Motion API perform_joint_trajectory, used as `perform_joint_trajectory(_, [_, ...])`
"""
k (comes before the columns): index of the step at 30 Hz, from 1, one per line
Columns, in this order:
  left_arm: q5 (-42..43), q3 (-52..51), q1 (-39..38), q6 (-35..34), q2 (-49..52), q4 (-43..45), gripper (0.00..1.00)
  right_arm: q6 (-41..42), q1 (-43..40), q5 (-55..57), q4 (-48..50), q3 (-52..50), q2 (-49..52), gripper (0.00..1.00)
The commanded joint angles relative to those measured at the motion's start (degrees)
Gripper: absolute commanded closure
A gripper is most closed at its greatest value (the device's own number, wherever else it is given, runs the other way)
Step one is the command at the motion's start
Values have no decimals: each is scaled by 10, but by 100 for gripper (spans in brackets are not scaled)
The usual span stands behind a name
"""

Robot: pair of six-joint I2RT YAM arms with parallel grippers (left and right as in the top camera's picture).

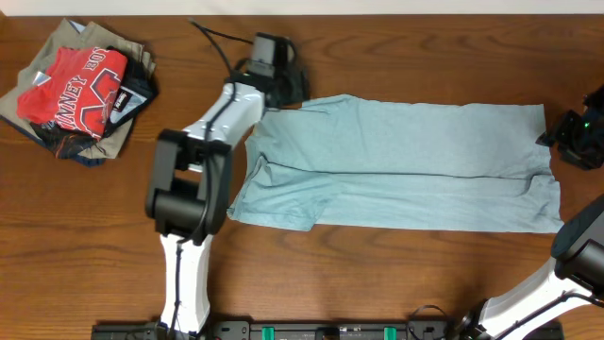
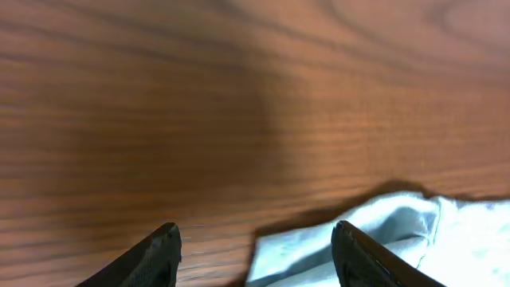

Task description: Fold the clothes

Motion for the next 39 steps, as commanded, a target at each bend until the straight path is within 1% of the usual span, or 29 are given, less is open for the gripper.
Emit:
perform_joint_trajectory(1, [8, 13, -9, 5, 15, 5, 37, -9, 6, -5, -3, 5, -2, 44])
perform_joint_trajectory(6, [8, 13, -19, 5, 37, -3, 38, -9, 6, -5, -11, 5, -2, 45])
perform_joint_trajectory(10, [8, 13, -31, 5, 40, -27, 40, -9, 6, -5, -13, 5, -2, 45])
perform_joint_trajectory(16, [7, 13, -44, 8, 40, -50, 51, -9, 6, -5, -13, 5, -2, 45])
perform_joint_trajectory(18, [5, 13, -44, 8, 40, -43, 56, -9, 6, -5, -13, 5, -2, 45])
perform_joint_trajectory(21, [3, 13, -43, 8, 40, -29, 72, -9, 6, -5, -13, 5, -2, 45])
perform_joint_trajectory(23, [1, 13, -43, 8, 40, -21, 80, -9, 6, -5, -13, 5, -2, 45])
perform_joint_trajectory(25, [1, 13, -43, 8, 40, -16, 81, -9, 6, -5, -13, 5, -2, 45])
perform_joint_trajectory(26, [1, 13, -43, 8, 40, -10, 85, -9, 6, -5, -12, 5, -2, 46])
perform_joint_trajectory(30, [1, 17, -40, 7, 40, 9, 94, -9, 6, -5, -13, 5, -2, 45])
perform_joint_trajectory(39, [1, 40, -32, 7, 17, 7, 94, -9, 6, -5, -12, 5, -2, 46])
